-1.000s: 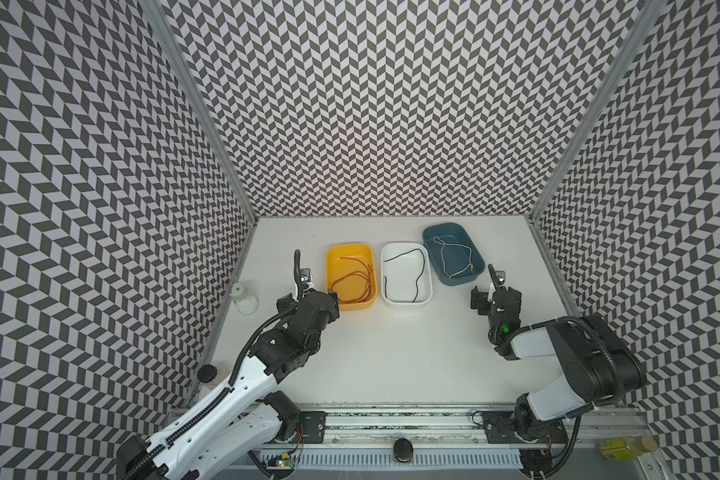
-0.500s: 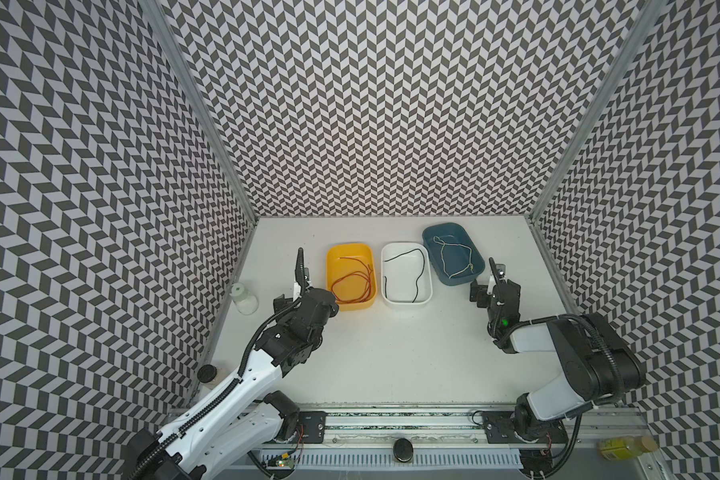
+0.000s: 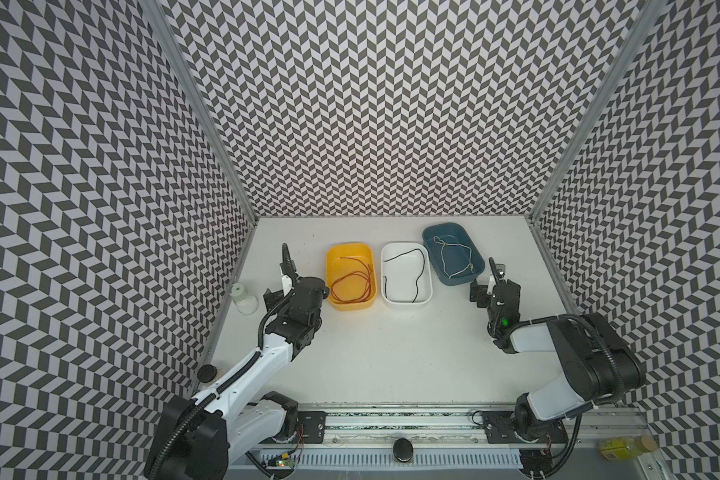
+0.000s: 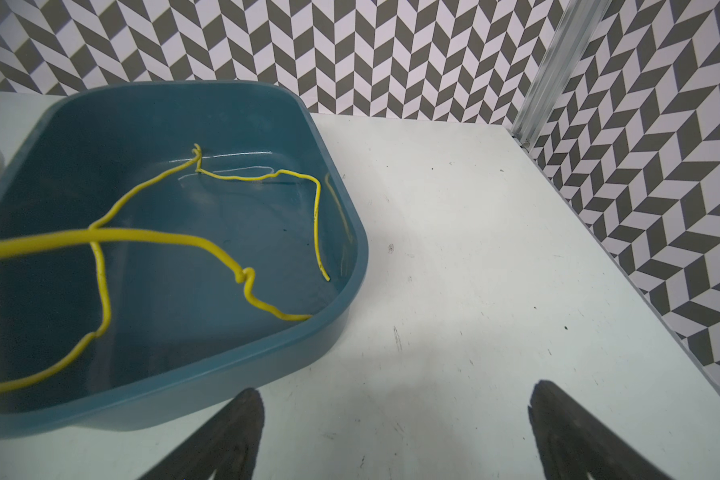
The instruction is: Untangle the cables
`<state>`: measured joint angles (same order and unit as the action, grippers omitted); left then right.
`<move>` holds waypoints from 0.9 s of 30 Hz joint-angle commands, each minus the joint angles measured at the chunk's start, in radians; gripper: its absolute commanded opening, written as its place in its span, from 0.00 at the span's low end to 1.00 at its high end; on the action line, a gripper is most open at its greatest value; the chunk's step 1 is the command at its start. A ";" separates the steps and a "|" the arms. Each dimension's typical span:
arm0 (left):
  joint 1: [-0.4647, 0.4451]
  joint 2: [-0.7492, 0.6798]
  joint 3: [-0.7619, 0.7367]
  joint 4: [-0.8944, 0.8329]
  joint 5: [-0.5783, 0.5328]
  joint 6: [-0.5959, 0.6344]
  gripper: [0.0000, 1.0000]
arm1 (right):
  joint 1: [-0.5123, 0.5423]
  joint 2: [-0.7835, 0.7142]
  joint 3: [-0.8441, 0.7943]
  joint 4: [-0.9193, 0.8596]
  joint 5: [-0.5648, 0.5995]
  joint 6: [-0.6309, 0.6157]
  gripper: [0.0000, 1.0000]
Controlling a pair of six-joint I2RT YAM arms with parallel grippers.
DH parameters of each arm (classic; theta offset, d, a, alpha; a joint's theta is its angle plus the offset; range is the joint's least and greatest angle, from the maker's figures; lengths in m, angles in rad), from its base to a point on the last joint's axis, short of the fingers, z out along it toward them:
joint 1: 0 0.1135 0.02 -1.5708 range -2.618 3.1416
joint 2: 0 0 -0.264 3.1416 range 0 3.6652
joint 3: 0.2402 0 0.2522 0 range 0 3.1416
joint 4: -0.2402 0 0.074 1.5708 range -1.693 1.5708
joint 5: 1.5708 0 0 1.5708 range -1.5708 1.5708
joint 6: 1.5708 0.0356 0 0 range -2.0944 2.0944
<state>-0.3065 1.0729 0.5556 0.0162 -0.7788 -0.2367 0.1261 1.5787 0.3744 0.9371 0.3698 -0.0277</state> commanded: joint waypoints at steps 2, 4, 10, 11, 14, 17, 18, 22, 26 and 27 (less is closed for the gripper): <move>0.096 0.079 -0.047 0.223 0.103 0.049 1.00 | -0.005 0.006 0.008 0.026 -0.005 -0.013 0.99; 0.128 0.124 -0.057 0.275 0.121 0.058 1.00 | -0.005 0.007 0.009 0.026 -0.004 -0.013 0.99; 0.198 0.247 -0.088 0.436 0.197 0.081 1.00 | -0.005 0.006 0.009 0.027 -0.005 -0.014 0.99; 0.204 0.271 -0.086 0.456 0.194 0.083 1.00 | -0.006 0.005 0.009 0.026 -0.004 -0.012 0.99; 0.213 0.327 -0.065 0.507 0.209 0.100 1.00 | -0.006 0.005 0.009 0.026 -0.004 -0.013 0.99; 0.214 0.384 -0.057 0.606 0.250 0.170 1.00 | -0.006 0.005 0.008 0.027 -0.006 -0.013 0.99; 0.215 0.400 -0.061 0.631 0.258 0.180 1.00 | -0.006 0.006 0.009 0.026 -0.006 -0.014 0.99; 0.232 0.457 -0.066 0.715 0.297 0.185 1.00 | -0.007 0.004 0.008 0.025 -0.007 -0.012 0.99; 0.268 0.457 -0.046 0.656 0.409 0.180 1.00 | -0.008 0.004 0.009 0.026 -0.008 -0.011 0.99; 0.276 0.451 -0.050 0.655 0.433 0.175 1.00 | -0.008 0.005 0.008 0.026 -0.008 -0.012 0.99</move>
<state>-0.0513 1.5284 0.4908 0.6449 -0.4320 -0.0673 0.1257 1.5787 0.3744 0.9367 0.3691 -0.0277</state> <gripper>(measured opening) 0.998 0.991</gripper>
